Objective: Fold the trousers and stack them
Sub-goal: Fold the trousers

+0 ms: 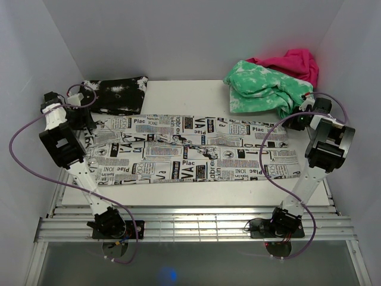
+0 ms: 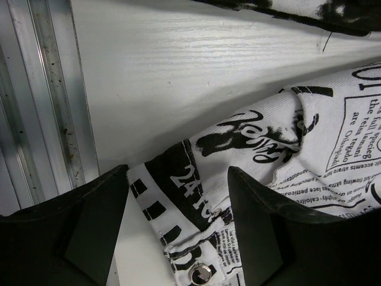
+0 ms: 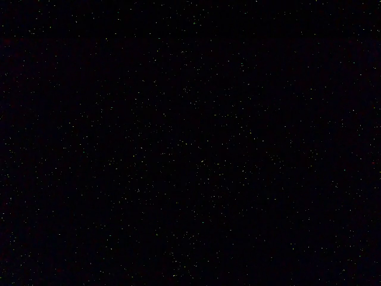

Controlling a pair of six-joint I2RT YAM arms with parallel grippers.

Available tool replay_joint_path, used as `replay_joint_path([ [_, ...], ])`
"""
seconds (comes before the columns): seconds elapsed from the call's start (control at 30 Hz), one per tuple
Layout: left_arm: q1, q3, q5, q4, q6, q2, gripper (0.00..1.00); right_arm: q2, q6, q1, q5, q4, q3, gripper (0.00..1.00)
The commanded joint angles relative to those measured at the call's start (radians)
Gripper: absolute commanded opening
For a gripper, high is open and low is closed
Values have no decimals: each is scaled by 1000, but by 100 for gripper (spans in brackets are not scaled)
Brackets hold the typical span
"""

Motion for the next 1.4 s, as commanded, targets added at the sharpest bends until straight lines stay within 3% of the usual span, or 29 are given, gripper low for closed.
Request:
replay_joint_path([
  [0.0,23,31,47,4,-27,-3,78,-67,71,-24,-106,44,-48,8],
  [0.27,37,60,146,32,-40,0,78,-225,177,-70,-267,200,-178,8],
  [0.5,48,162,158,47,-90,60,77,-280,135,-89,-221,205,-206,8],
  [0.67,48,146,108,165,-145,64,74,-294,125,-95,-224,210,-224,8],
  [0.83,46,173,124,138,-97,100,72,-297,86,-98,-235,207,-226,8],
  [1.07,46,97,149,78,-20,77,68,-294,71,-98,-242,184,-198,8],
  [1.37,46,-5,143,68,-43,9,64,-316,13,-98,-259,132,-192,8],
])
